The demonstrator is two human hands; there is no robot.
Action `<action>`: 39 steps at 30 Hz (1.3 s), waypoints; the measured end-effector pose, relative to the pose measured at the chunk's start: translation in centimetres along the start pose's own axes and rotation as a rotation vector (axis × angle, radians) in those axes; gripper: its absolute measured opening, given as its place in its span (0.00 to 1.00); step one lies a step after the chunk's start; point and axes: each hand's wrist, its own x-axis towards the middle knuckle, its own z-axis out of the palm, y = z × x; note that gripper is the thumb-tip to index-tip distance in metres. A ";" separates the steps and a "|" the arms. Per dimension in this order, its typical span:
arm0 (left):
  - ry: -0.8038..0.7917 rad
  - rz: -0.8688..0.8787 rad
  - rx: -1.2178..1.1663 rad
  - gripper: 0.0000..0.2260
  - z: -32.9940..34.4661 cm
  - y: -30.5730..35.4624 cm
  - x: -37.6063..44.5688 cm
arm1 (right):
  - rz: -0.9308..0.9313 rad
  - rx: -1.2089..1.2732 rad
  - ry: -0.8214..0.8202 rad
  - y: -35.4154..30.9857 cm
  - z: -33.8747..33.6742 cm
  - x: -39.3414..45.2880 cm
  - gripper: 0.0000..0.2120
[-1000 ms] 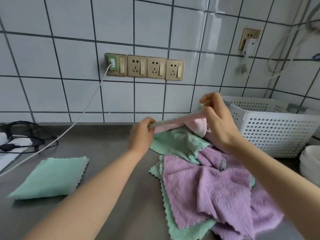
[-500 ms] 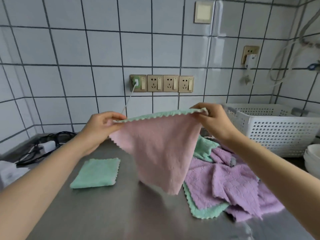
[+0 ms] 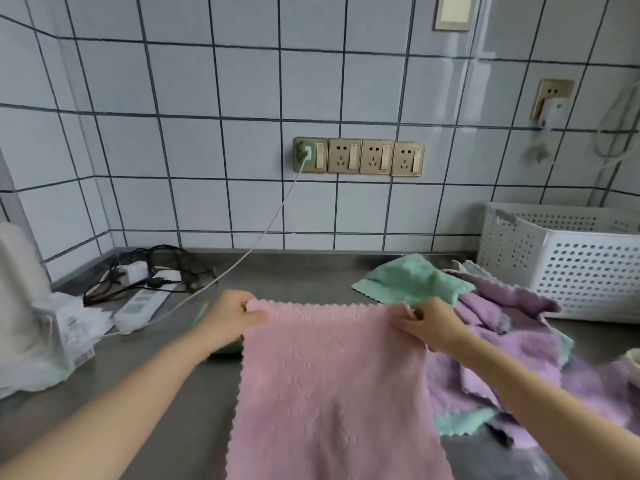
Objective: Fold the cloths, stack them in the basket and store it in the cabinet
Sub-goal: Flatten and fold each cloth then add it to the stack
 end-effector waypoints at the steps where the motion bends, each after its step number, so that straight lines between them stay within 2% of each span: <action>1: 0.010 0.012 0.048 0.12 1.2 -0.8 0.5 | 0.024 0.015 -0.017 0.5 0.9 0.4 0.25; 8: 0.153 0.007 0.228 0.02 6.8 -3.3 3.2 | 0.210 0.207 -0.098 1.4 4.6 3.3 0.19; 10: 0.232 -0.014 0.252 0.07 6.9 -3.9 3.9 | 0.207 0.196 -0.120 1.4 5.1 3.9 0.18; 12: 0.267 -0.023 0.261 0.06 6.2 -4.6 4.8 | 0.189 0.148 -0.107 1.5 5.6 4.7 0.18; 14: 0.228 -0.038 0.288 0.14 5.4 -5.1 5.6 | 0.149 0.055 -0.092 1.5 6.2 5.4 0.18; 16: 0.199 -0.061 0.310 0.18 4.9 -5.6 6.4 | 0.136 0.069 -0.082 1.6 6.8 5.9 0.17; 18: 0.184 -0.053 0.339 0.16 4.7 -5.7 6.7 | 0.113 0.076 -0.056 1.3 7.1 5.9 0.09; 19: 0.175 -0.043 0.365 0.10 4.6 -5.5 6.4 | 0.094 0.032 -0.013 1.1 7.1 5.8 0.06; 20: 0.171 -0.003 0.387 0.08 4.5 -5.8 6.2 | 0.056 -0.017 0.033 0.9 7.0 5.7 0.09; 22: 0.122 0.108 0.475 0.21 4.5 -5.7 4.9 | -0.127 -0.145 0.074 0.4 6.6 4.2 0.13; 24: 0.031 0.305 0.502 0.20 4.4 -5.1 2.7 | -0.322 -0.204 0.011 0.1 6.3 1.9 0.11; 26: -0.170 0.413 0.407 0.15 4.6 -4.2 -0.2 | -0.450 -0.192 -0.083 0.0 6.0 -0.9 0.08; 28: -0.361 0.408 0.307 0.13 4.6 -3.3 -3.4 | -0.545 -0.150 -0.164 0.0 5.7 -3.6 0.05; 30: -0.466 0.392 0.262 0.15 4.4 -2.6 -6.5 | -0.613 -0.116 -0.233 -0.1 5.5 -6.1 0.04; 33: -0.583 0.365 0.293 0.29 4.0 -2.6 -10.2 | -0.653 -0.114 -0.325 0.2 5.2 -9.3 0.08; 36: -0.566 0.419 0.438 0.35 3.5 -3.1 -12.8 | -0.685 -0.181 -0.375 0.8 5.0 -11.7 0.16; 39: -0.486 0.471 0.512 0.31 3.2 -3.9 -13.6 | -0.785 -0.294 -0.325 1.8 5.3 -12.4 0.16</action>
